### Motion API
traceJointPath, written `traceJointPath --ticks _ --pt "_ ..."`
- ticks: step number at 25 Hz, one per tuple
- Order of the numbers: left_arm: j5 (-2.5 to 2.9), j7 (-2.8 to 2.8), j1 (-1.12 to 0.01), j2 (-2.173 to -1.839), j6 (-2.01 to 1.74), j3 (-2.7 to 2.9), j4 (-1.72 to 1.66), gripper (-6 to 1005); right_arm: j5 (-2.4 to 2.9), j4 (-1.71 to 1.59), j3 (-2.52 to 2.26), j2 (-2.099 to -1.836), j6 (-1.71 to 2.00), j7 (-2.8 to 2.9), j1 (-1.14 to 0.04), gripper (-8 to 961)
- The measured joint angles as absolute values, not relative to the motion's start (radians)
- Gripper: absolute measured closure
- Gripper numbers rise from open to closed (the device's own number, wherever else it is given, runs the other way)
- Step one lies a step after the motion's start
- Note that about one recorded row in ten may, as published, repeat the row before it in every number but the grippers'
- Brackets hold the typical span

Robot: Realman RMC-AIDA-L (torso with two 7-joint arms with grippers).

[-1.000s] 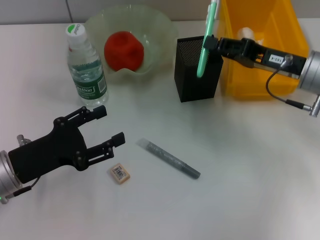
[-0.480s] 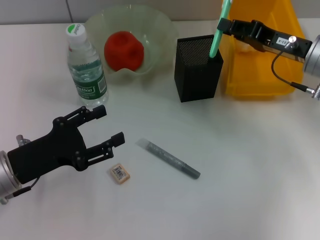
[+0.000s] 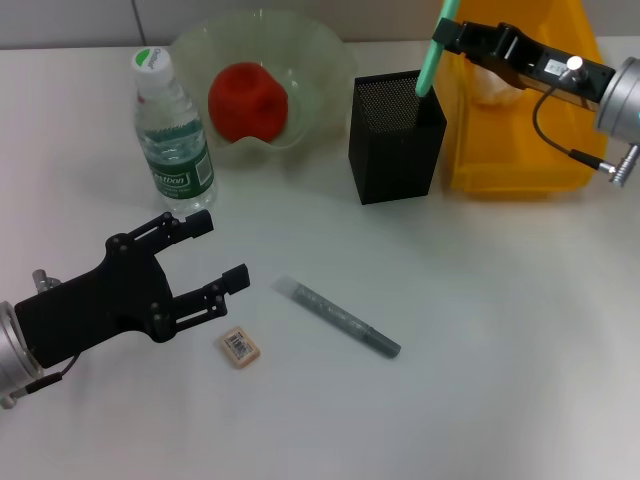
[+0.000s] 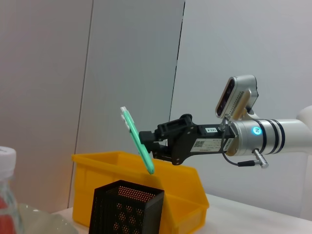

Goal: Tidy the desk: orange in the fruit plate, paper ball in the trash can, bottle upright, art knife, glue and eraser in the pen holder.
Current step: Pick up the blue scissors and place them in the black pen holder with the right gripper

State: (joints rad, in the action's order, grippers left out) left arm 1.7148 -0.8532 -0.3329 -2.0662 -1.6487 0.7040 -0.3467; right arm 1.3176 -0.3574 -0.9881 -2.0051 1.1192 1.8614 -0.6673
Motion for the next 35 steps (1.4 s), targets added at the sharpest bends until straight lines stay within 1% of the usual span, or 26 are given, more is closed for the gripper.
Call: traceJointPath --ticks 8,9,12,15,16,17,18,21,25,35 --pt "1.715 -0.853 -0.333 -2.066 -1.651 0.704 -0.347 201 1.317 -0.359 -0.988 -2.015 1.103 1.766 -0.672 723" --pt "1.715 -0.853 -0.333 -2.066 -1.652 0.704 -0.347 201 1.317 -0.365 -0.988 -2.023 1.103 1.684 -0.674 722" --pt "1.715 -0.853 -0.333 -2.066 -1.653 0.704 -0.347 201 1.317 -0.369 -0.988 -2.029 1.103 1.635 -0.674 721" --pt "1.715 -0.853 -0.332 -2.066 -1.655 0.704 -0.347 201 1.318 -0.374 -0.988 -2.051 1.102 1.416 -0.673 720" --pt "1.715 -0.853 -0.332 -2.066 -1.655 0.704 -0.347 201 1.318 -0.374 -0.988 -2.051 1.102 1.416 -0.673 719" --pt "1.715 -0.853 -0.331 -2.066 -1.656 0.704 -0.347 201 1.317 -0.375 -0.988 -2.063 1.101 1.320 -0.670 719" --pt "1.715 -0.853 -0.331 -2.066 -1.656 0.704 -0.347 201 1.317 -0.375 -0.988 -2.063 1.101 1.320 -0.670 718" --pt "1.715 -0.853 -0.328 -2.066 -1.664 0.704 -0.347 201 1.317 -0.369 -0.988 -2.081 1.092 1.090 -0.663 717" --pt "1.715 -0.853 -0.327 -2.066 -1.664 0.704 -0.347 200 1.262 -0.344 -0.988 -2.086 1.094 0.918 -0.649 715" --pt "1.715 -0.853 -0.326 -2.066 -1.665 0.699 -0.347 200 1.238 -0.322 -0.997 -2.086 1.102 0.814 -0.647 711"
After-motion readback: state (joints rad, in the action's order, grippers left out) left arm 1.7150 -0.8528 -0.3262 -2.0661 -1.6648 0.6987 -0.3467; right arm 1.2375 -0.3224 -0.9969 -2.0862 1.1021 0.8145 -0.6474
